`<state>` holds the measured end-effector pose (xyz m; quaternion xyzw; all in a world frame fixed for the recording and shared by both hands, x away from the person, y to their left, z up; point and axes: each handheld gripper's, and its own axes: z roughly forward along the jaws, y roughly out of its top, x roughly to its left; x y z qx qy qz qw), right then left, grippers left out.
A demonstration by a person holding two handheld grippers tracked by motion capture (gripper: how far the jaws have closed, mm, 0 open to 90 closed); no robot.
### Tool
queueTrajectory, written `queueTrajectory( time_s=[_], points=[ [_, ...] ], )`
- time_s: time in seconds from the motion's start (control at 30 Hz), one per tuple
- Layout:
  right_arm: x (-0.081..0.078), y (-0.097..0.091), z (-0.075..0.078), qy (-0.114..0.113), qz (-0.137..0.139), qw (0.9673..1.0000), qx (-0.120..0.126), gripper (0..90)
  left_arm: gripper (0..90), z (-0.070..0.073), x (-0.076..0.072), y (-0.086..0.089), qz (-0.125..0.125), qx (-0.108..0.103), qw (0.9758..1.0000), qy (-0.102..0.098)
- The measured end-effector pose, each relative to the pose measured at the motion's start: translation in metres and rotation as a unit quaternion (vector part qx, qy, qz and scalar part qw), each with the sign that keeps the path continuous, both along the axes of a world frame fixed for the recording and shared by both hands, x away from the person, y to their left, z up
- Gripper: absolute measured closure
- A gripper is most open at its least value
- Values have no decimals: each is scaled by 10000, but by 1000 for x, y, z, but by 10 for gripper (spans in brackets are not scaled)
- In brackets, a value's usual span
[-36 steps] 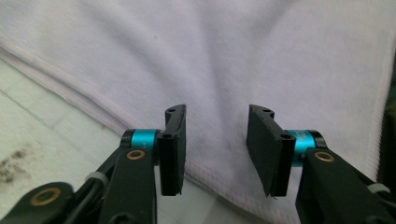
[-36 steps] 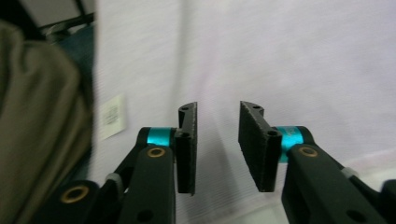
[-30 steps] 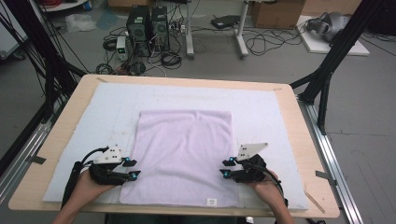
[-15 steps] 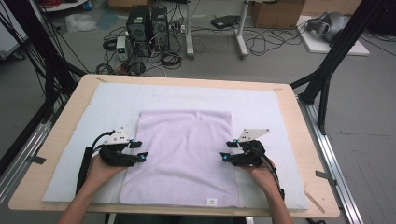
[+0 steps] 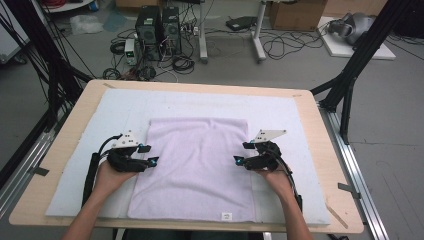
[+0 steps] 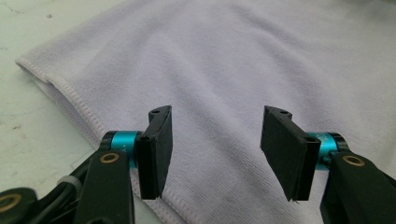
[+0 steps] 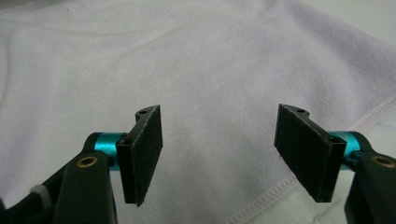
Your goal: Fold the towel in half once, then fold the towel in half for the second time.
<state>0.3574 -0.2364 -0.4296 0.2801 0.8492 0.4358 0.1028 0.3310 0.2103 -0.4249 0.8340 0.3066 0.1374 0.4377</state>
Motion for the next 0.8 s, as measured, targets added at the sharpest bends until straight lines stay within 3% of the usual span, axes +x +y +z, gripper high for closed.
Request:
queueTrajectory(
  time_s=[0.3, 0.5, 0.8],
  points=[
    [13, 1, 9, 15, 69, 10000, -15, 310, 446, 8, 19, 2, 90, -31, 10000, -21],
    [30, -2, 16, 111, 17, 9999, 3, 295, 471, 3, 32, 11, 258, -325, 9991, 106],
    [60, -1, 28, 170, -45, 9997, -157, 307, 524, 22, 66, 13, 387, -131, 9991, 62]
  ],
)
